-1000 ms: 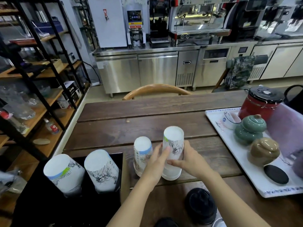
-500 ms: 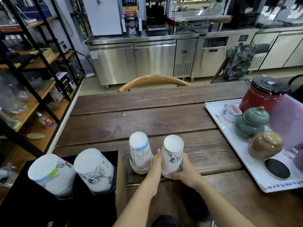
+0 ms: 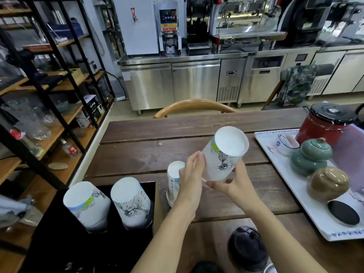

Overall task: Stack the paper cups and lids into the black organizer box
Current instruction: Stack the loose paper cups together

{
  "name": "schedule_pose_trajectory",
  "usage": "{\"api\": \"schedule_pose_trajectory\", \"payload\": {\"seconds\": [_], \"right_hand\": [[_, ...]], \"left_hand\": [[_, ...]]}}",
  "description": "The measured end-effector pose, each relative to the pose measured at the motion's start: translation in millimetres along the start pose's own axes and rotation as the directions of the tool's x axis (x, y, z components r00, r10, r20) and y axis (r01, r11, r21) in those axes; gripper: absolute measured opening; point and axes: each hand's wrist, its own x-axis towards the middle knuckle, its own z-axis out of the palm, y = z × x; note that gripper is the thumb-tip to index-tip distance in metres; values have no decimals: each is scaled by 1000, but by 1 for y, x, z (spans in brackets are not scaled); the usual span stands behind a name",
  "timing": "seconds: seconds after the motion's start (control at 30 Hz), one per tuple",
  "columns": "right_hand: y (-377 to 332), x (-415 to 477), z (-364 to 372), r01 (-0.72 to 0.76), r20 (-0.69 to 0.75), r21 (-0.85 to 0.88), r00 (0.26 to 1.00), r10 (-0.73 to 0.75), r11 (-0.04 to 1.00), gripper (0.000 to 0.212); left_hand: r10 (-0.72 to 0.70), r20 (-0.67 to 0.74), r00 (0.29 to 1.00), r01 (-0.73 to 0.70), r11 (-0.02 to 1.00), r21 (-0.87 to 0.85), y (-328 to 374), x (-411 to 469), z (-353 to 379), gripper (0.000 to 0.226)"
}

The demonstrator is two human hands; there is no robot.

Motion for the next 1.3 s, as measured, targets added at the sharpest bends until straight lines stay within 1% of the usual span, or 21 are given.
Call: {"api": "schedule_pose_trajectory", "payload": {"seconds": [0.07, 0.13, 0.2, 0.27, 0.37, 0.47, 0.57, 0.63, 0.7, 0.73, 0.8, 0.83, 0.9, 0.93, 1.0, 1.07, 1.1, 1.13, 1.23, 1.3], "right_hand": [[-19, 7, 1, 65, 36, -6, 997, -65, 998, 88], [-33, 16, 8, 82, 93, 1, 992, -82, 997, 88], [-37, 27, 18, 92, 142, -18, 986, -88, 996, 85], [-32, 37, 32, 78, 202, -75, 978, -61, 994, 84], [-17, 48, 49, 16, 291, -164, 956, 33, 986, 94], [0, 49, 59, -52, 405, -196, 905, 129, 979, 99], [6, 46, 59, -120, 394, -216, 897, 199, 969, 113], [7, 47, 57, -145, 372, -213, 902, 218, 966, 112], [9, 46, 56, -166, 391, -192, 891, 230, 967, 101], [10, 45, 58, -175, 420, -179, 876, 236, 968, 91], [13, 39, 63, -172, 468, -175, 852, 236, 969, 73], [17, 37, 65, -170, 469, -165, 853, 229, 971, 66], [26, 36, 65, -202, 403, -107, 886, 228, 974, 48], [29, 36, 62, -247, 346, -58, 904, 252, 967, 40], [38, 35, 55, -370, 204, 42, 913, 354, 928, 27], [49, 29, 50, -466, 79, 81, 884, 461, 881, 14], [54, 25, 50, -509, 53, 94, 861, 506, 856, 16], [57, 21, 51, -553, 66, 113, 833, 549, 825, 21], [66, 6, 58, -702, 230, 185, 712, 664, 688, 43], [67, -2, 58, -753, 275, 207, 658, 701, 625, 52]], "left_hand": [[52, -29, 998, -53, 998, -22, 15, -3, -9, 39], [106, -73, 992, -109, 993, -40, 27, -3, -20, 42], [91, -103, 991, -99, 992, -77, 30, 0, -30, 39], [20, -117, 993, -35, 992, -124, 30, 4, -39, 39], [-136, -78, 988, 116, 969, -219, 25, 8, -46, 40], [-273, -51, 961, 249, 929, -274, 5, 17, -50, 41], [-312, -91, 946, 273, 915, -298, -13, 25, -51, 42], [-343, -93, 935, 292, 889, -352, -19, 32, -50, 45], [-368, -81, 926, 314, 873, -374, -24, 39, -48, 50], [-383, -92, 919, 324, 868, -377, -27, 42, -48, 51], [-421, -148, 895, 337, 855, -394, -32, 46, -46, 50], [-441, -182, 879, 342, 849, -402, -32, 45, -45, 49], [-472, -195, 860, 362, 832, -419, -39, 48, -44, 52], [-487, -194, 852, 378, 827, -417, -43, 49, -44, 50], [-507, -187, 841, 417, 830, -371, -47, 48, -41, 41], [-540, -144, 829, 482, 822, -304, -49, 42, -33, 37], [-546, -124, 828, 499, 820, -279, -51, 37, -28, 36], [-541, -116, 833, 498, 824, -270, -55, 32, -26, 38], [-579, -83, 811, 539, 796, -276, -61, 20, -21, 45], [-599, -66, 798, 563, 780, -275, -64, 15, -19, 51]]}}
